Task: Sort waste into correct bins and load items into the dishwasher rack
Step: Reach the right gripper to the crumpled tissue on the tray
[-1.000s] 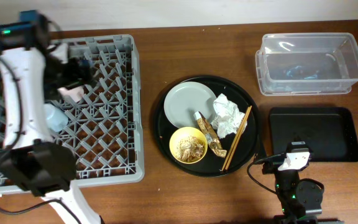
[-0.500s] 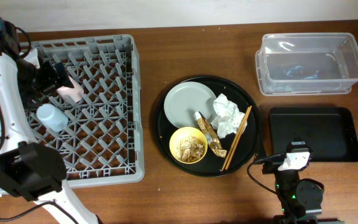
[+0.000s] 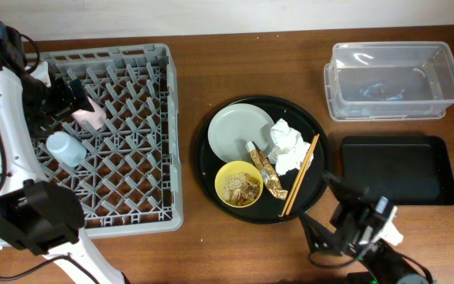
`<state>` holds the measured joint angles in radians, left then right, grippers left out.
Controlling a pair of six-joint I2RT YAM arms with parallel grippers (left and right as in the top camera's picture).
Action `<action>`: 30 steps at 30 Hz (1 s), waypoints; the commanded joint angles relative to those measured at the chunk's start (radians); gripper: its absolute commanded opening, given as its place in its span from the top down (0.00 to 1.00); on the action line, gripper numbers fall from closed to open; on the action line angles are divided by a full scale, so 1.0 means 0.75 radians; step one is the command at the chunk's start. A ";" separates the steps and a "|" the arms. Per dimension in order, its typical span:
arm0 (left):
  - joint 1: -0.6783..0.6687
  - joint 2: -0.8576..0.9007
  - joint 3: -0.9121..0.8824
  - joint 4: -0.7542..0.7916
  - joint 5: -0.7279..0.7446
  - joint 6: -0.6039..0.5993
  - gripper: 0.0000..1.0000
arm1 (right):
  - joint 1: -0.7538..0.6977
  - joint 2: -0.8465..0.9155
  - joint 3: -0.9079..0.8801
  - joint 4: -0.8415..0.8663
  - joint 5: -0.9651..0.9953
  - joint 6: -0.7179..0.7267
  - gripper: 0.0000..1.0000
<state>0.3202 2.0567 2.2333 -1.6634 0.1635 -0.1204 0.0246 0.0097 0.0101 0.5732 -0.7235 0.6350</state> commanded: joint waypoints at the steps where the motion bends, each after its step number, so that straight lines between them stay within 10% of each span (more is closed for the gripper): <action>1: 0.005 -0.054 0.026 -0.004 -0.005 0.002 0.00 | -0.007 -0.008 0.011 0.133 0.195 0.273 0.01; 7: 0.005 -0.054 0.026 -0.004 -0.005 0.002 0.00 | -0.007 0.080 0.339 -0.099 0.418 0.024 0.01; 14: 0.005 -0.054 0.026 -0.004 -0.005 0.002 0.00 | -0.007 0.760 1.199 -1.381 0.414 -0.593 0.01; 19: 0.005 -0.054 0.026 -0.003 -0.005 0.002 0.00 | -0.007 1.330 1.737 -2.021 0.411 -0.636 0.01; 30: 0.005 -0.054 0.026 -0.004 -0.005 0.002 0.00 | -0.003 2.156 1.858 -2.144 0.109 -0.562 0.11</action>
<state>0.3202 2.0567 2.2356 -1.6642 0.1638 -0.1207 0.0246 1.5051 1.3914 -1.0267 -0.5495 0.2409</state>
